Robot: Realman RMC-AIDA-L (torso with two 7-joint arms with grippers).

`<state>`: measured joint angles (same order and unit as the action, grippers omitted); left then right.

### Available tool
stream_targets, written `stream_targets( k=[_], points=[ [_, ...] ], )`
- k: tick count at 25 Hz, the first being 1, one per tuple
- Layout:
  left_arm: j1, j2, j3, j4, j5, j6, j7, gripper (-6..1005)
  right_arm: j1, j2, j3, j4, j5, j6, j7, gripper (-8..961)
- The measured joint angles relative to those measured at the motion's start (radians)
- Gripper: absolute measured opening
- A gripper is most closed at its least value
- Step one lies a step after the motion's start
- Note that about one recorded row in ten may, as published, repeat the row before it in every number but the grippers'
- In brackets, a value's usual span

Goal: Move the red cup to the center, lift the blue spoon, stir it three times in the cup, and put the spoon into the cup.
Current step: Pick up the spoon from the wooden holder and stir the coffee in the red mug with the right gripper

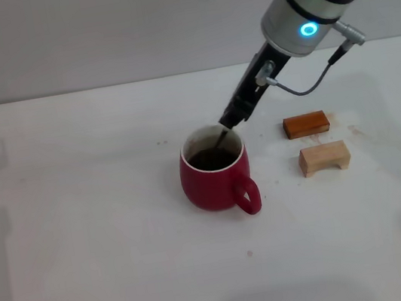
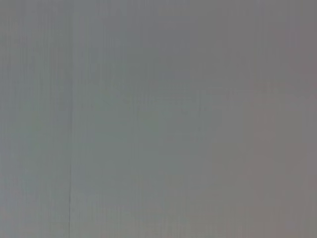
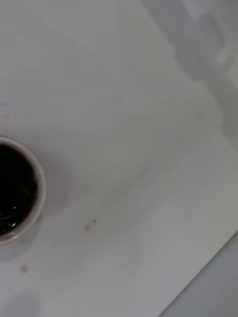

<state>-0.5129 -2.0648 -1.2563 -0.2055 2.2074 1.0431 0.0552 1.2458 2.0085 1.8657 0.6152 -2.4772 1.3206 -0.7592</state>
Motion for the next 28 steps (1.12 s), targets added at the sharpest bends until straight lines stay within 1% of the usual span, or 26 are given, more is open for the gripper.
stream_targets(
  k=[3,9,11,15,16,21,26,28],
  points=[
    [0.000,0.000,0.000,0.000,0.000,0.000,0.000,662,-0.002,-0.005,-0.001,0.000,-0.014,0.015,0.002,133],
    [0.001,0.000,0.000,-0.001,0.000,0.000,0.000,662,-0.009,-0.007,0.001,0.021,-0.023,0.080,-0.002,134],
    [0.001,0.000,0.000,-0.001,0.000,0.000,0.000,662,-0.008,-0.002,0.002,0.033,-0.011,0.107,-0.006,134],
    [-0.001,0.000,0.000,-0.002,0.000,0.001,0.000,662,0.000,0.004,0.000,0.034,0.016,0.116,-0.011,134],
    [-0.001,0.000,0.000,-0.002,0.000,0.001,0.000,662,0.000,0.004,0.000,0.034,0.016,0.116,-0.011,133],
    [-0.005,0.000,0.000,-0.002,0.000,0.002,0.000,662,0.013,0.019,0.001,0.035,0.022,0.098,-0.015,133],
    [-0.006,0.000,0.000,-0.002,0.000,0.002,0.000,662,0.016,0.021,0.002,0.032,0.019,0.046,-0.006,133],
    [-0.007,0.000,0.000,-0.002,0.000,0.003,0.000,662,0.016,0.018,0.002,0.031,0.012,0.026,0.000,133]
  ],
)
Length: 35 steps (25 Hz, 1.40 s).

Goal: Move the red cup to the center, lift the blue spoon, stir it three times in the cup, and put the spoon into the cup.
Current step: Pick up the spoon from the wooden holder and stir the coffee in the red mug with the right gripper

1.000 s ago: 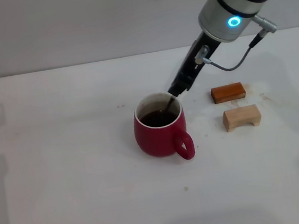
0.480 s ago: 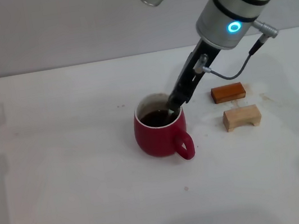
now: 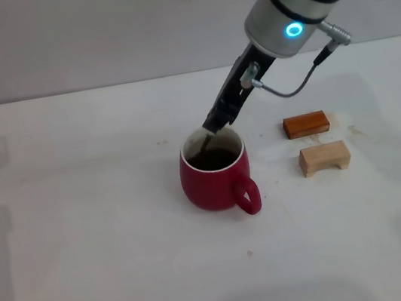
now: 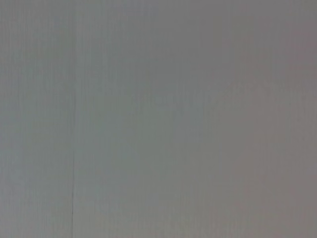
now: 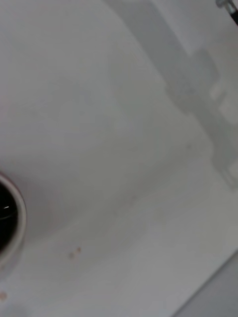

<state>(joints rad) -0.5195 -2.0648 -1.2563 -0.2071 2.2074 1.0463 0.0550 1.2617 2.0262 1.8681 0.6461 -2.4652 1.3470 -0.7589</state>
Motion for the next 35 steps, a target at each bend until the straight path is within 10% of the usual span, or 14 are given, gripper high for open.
stream_targets(
  k=[35],
  points=[
    [0.000,-0.001,0.006,-0.001,0.000,0.000,-0.023,661,0.000,0.006,-0.010,0.000,-0.033,-0.005,0.004,133]
  ],
)
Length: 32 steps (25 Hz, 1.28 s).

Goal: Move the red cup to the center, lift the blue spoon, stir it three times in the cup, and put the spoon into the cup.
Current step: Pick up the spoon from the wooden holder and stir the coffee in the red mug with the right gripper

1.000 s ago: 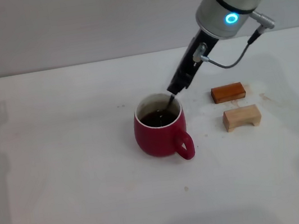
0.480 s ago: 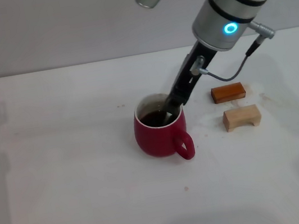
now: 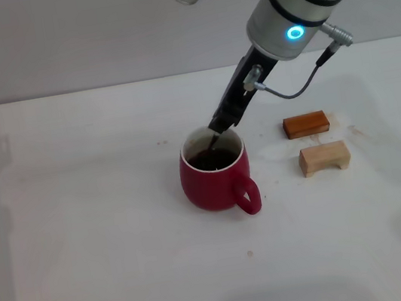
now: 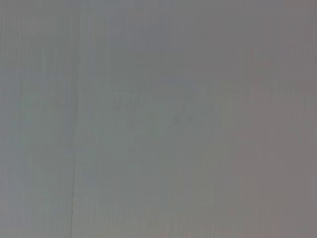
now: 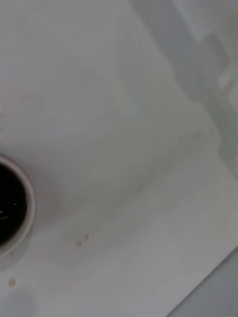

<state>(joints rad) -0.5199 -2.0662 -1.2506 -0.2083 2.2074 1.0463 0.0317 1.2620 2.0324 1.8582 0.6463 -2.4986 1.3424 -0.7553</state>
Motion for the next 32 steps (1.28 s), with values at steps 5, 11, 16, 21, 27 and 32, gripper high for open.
stream_targets(
  k=[5,11,16,21,27,32],
  points=[
    [0.001,0.000,0.002,0.000,0.000,0.000,0.000,661,-0.010,-0.006,0.003,0.003,-0.021,0.019,0.007,144],
    [0.003,0.001,0.002,0.000,0.000,0.001,0.000,662,-0.015,-0.003,0.001,0.011,-0.020,0.063,0.002,166],
    [0.004,0.002,0.002,0.000,0.000,0.005,-0.001,662,-0.016,0.004,-0.001,0.019,-0.019,0.067,0.001,184],
    [0.004,0.001,0.002,0.000,0.000,0.005,-0.002,662,-0.008,0.010,-0.041,0.019,-0.021,0.070,0.006,202],
    [0.004,0.002,0.002,0.000,0.000,0.005,-0.003,662,-0.006,0.018,-0.052,0.021,-0.022,0.061,0.003,224],
    [0.004,0.003,0.002,0.000,0.000,0.006,-0.003,662,-0.026,0.019,-0.058,0.068,-0.024,0.021,0.003,239]
  ],
)
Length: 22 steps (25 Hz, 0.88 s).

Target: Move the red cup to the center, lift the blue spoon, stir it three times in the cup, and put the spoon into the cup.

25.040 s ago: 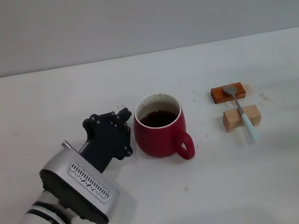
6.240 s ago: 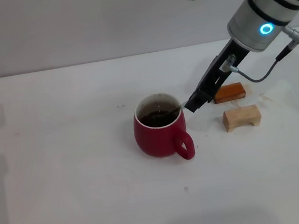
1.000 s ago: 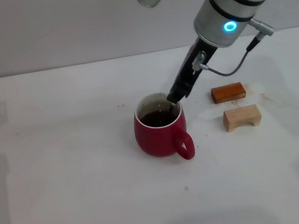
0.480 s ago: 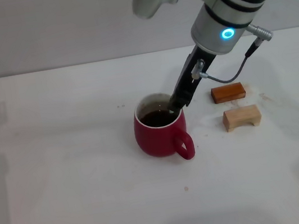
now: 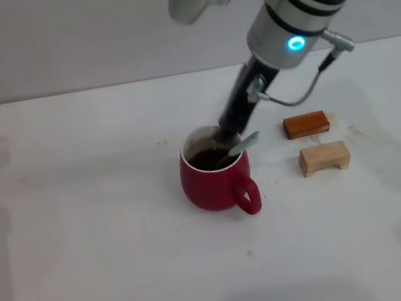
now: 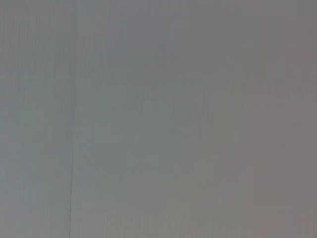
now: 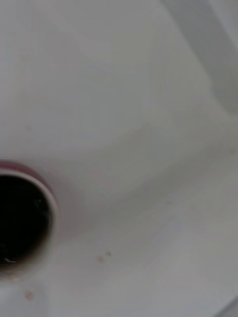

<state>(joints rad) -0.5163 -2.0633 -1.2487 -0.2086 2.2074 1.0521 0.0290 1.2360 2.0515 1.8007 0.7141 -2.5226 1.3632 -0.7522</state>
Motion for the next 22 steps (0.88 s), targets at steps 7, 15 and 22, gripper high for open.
stream_targets(
  k=[7,15,22],
  points=[
    [-0.001,0.002,0.000,0.000,0.000,0.000,0.000,662,-0.157,0.023,-0.079,0.200,-0.043,-0.293,0.012,251],
    [0.003,0.002,0.005,0.003,0.001,0.000,0.005,662,-0.461,0.029,-0.377,0.334,-0.187,-0.987,0.227,265],
    [0.005,0.002,0.014,0.006,0.002,-0.002,0.010,662,-0.746,0.041,-0.520,0.297,-0.168,-1.742,0.309,277]
  ],
)
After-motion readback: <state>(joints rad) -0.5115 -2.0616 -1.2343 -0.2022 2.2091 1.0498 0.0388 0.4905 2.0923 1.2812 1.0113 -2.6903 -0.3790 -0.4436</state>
